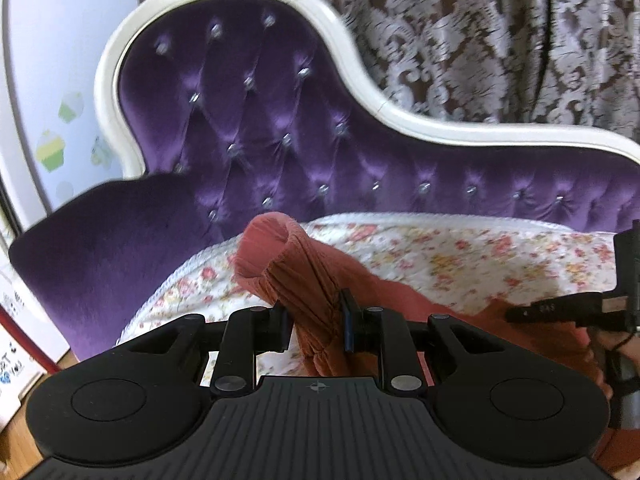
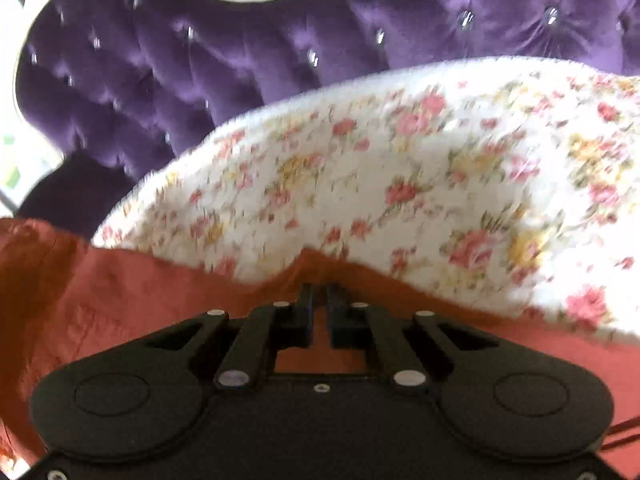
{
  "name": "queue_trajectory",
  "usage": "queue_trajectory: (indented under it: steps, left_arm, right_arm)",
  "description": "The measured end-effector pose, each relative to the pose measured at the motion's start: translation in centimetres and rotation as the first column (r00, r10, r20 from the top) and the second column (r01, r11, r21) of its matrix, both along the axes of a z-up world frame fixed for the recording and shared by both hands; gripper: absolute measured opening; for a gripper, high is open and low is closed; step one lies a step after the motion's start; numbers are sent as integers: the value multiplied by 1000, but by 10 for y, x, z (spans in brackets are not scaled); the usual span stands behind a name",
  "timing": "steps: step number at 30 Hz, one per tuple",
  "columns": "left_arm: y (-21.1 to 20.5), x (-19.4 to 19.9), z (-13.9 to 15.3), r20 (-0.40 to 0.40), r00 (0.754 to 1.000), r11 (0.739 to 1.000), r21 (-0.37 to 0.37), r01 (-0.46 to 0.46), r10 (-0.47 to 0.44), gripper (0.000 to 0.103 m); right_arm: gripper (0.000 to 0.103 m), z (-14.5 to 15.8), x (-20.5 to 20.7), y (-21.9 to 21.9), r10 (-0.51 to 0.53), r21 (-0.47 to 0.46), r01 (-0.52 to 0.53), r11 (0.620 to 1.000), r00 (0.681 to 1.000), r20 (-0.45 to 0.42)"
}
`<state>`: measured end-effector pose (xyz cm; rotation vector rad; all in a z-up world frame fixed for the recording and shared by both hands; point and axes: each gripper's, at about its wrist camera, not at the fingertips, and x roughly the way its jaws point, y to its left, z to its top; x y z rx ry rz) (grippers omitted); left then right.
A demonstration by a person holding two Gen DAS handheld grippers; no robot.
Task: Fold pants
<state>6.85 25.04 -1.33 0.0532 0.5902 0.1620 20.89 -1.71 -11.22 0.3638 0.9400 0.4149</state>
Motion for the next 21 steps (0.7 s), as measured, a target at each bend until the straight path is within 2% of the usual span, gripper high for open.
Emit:
queue_trajectory:
  steps: [5, 10, 12, 14, 19, 21]
  left_arm:
    - [-50, -12, 27, 44, 996, 996, 54, 73, -76, 22]
    - [-122, -21, 39, 70, 972, 972, 79, 220, -226, 22]
    - [-158, -21, 33, 62, 953, 952, 93, 292, -298, 22]
    - [-195, -21, 19, 34, 927, 926, 73, 370, -373, 22]
    - [-284, -21, -38, -91, 845, 847, 26, 530, -526, 25]
    - [-305, -18, -59, -151, 820, 829, 2, 559, -553, 22]
  right_arm:
    - [25, 18, -41, -36, 11, 41, -12, 999, 999, 32]
    - [25, 12, -86, -86, -32, 34, 32, 999, 999, -1]
    - [25, 10, -104, -107, -65, 26, 65, 998, 998, -15]
    - [25, 4, -120, -129, -93, 47, 95, 994, 995, -38]
    - [24, -9, -146, -171, -174, 68, 178, 982, 982, -69]
    - [23, -11, -155, -187, -199, 92, 205, 974, 977, -75]
